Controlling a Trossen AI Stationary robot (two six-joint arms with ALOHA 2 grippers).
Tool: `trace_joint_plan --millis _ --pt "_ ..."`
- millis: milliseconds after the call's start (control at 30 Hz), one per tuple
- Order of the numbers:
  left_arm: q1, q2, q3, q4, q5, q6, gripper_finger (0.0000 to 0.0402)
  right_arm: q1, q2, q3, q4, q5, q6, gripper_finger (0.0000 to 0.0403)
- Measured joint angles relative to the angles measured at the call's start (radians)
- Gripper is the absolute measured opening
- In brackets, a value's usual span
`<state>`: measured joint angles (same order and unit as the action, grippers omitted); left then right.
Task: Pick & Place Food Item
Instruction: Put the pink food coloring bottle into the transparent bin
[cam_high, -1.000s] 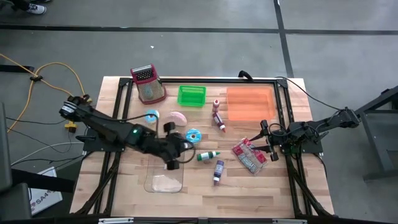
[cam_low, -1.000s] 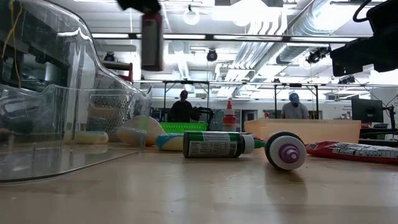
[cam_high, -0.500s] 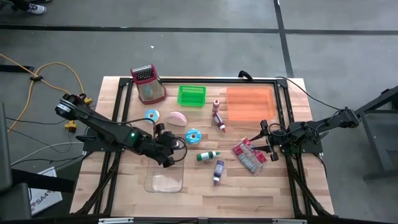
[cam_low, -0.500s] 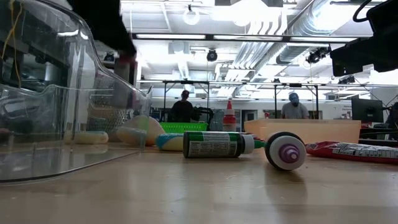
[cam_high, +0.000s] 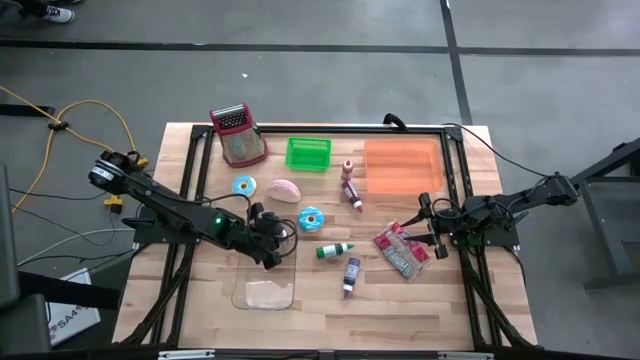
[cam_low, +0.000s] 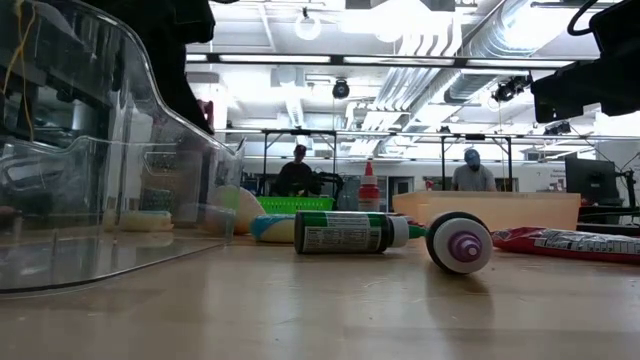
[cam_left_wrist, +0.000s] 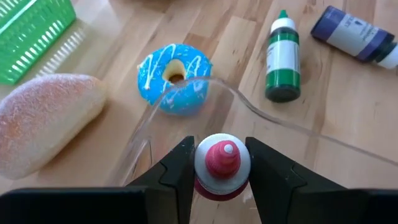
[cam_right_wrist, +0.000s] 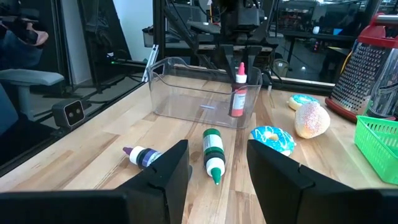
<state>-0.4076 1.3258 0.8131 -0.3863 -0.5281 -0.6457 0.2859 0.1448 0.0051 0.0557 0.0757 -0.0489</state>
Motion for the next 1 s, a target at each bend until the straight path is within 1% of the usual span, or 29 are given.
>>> trace_joint_plan --millis 400,700,1000 --pt "0.015 0.027 0.000 0.003 0.037 -0.007 0.0118 0.000 0.000 0.000 0.000 0.000 0.000 0.0152" --pt "0.054 0.026 0.000 0.025 0.087 0.002 0.0160 0.000 0.000 0.000 0.000 0.001 0.000 0.0152" --pt "0.055 0.026 0.000 0.026 0.088 0.002 0.0165 0.000 0.000 0.000 0.000 0.001 0.000 0.0152"
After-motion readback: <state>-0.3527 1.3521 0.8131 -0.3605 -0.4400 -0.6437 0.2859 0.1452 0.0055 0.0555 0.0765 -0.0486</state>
